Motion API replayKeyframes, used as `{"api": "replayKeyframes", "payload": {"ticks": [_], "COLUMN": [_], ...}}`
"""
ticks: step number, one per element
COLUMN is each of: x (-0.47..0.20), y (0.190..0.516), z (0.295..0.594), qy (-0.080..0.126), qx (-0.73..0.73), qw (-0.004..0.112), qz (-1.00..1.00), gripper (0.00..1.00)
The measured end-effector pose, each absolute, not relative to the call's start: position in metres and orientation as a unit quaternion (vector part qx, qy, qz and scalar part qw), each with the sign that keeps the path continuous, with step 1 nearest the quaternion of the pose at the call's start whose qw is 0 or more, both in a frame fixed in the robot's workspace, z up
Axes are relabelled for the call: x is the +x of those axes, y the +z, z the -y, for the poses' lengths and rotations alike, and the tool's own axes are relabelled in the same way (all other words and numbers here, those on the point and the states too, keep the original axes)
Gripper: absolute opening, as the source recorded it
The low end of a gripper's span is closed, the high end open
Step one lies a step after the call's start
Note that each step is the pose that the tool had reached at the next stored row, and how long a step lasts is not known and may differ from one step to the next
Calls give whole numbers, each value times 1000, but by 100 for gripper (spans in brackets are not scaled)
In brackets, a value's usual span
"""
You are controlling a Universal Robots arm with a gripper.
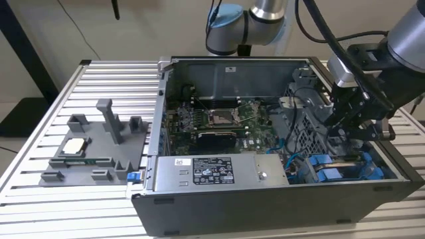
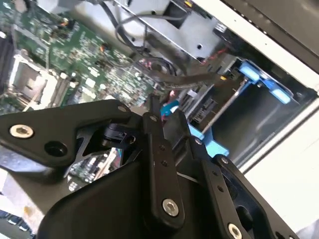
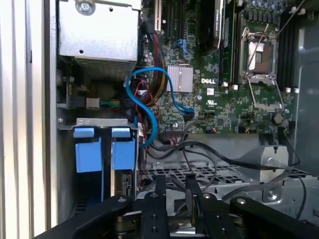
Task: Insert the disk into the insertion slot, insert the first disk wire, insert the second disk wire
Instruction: 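Insert the second disk wire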
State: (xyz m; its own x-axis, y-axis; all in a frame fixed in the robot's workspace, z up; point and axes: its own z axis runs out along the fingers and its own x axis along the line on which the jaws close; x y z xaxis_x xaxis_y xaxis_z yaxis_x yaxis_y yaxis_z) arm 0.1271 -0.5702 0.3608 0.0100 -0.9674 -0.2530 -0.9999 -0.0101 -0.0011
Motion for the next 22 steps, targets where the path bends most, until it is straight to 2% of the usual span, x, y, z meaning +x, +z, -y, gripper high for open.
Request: {"api": "replayKeyframes", "payload": {"ticks": [4,11,22], "x": [127,144,157], "y": [373,374,374], "z": [570,573,597], "qy": [92,101,102], "qx": [-705,-703,-703], "qw": [92,101,101], "qz": [-697,-696,-696], "gripper": [30,30,30]}}
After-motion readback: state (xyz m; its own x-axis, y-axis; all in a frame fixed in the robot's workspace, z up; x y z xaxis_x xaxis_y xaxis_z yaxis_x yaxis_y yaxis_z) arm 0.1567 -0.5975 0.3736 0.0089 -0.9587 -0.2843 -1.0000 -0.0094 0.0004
